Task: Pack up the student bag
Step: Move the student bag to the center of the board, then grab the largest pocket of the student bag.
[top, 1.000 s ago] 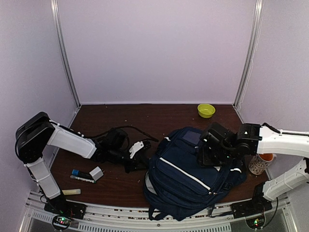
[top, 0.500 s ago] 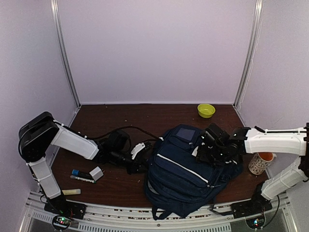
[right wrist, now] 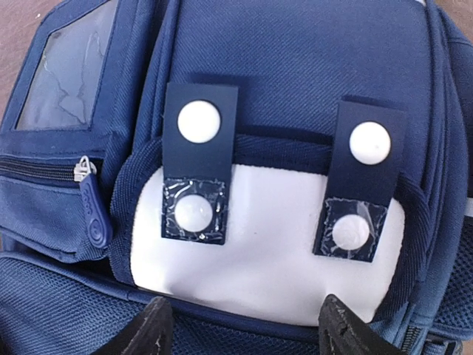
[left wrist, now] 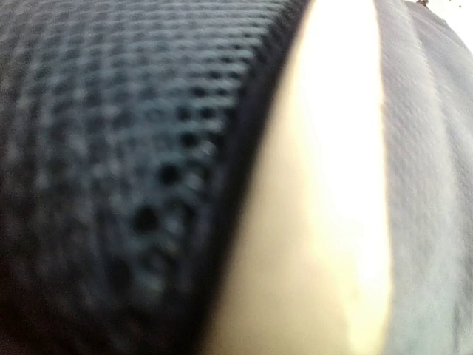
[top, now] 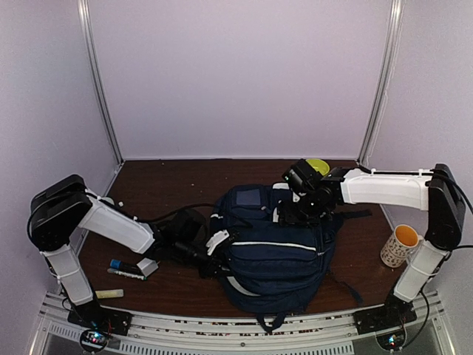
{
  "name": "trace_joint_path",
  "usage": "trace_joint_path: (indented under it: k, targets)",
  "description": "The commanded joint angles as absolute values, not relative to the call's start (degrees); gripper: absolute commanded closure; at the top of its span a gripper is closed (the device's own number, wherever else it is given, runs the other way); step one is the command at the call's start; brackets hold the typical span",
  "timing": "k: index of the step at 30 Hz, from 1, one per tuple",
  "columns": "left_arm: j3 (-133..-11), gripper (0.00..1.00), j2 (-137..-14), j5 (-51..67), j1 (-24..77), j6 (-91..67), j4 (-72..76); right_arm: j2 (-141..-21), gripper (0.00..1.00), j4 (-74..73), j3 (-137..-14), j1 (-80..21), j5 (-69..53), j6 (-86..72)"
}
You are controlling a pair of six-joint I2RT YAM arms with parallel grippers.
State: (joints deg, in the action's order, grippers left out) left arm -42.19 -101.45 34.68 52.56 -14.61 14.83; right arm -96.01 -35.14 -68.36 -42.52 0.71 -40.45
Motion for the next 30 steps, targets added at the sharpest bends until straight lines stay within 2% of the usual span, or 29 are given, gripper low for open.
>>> trace_joint_path:
  k: [1, 5, 10, 12, 15, 21, 25, 30]
  targets:
    - [-41.22, 1.00, -98.55, 34.58, 55.62, -16.82, 18.11, -94.39, 0.32, -37.47, -69.82, -41.43, 1.66, -34.66]
    - [-39.80, 1.00, -90.01, 29.29, 55.63, -12.88, 9.08, -88.86, 0.32, -40.44, -69.66, -41.42, 4.19, -31.52]
    - [-41.24, 0.90, -79.97, 17.79, 55.54, -5.51, -7.71, -82.34, 0.32, -42.53, -68.68, -41.37, 7.03, -30.04]
    - [-40.68, 0.85, -77.08, 12.44, 55.46, -5.12, -9.83, -80.60, 0.32, -42.81, -68.20, -41.40, 6.89, -30.20]
    - [-40.90, 0.83, -77.24, 9.34, 55.16, -5.25, -11.00, -78.14, 0.32, -42.62, -67.15, -41.40, 5.89, -30.87]
    - [-37.76, 0.77, -81.63, 11.57, 54.09, -7.95, -5.66, -74.01, 0.32, -41.83, -64.79, -41.40, 3.97, -32.44]
    - [-35.15, 0.76, -84.46, 18.50, 49.28, -9.49, 0.93, -71.70, 0.33, -41.11, -62.94, -41.52, 2.50, -33.41]
    - [-35.88, 0.77, -88.72, 20.69, 48.79, -7.72, 4.85, -69.61, 0.34, -40.69, -61.20, -41.49, 2.28, -33.99]
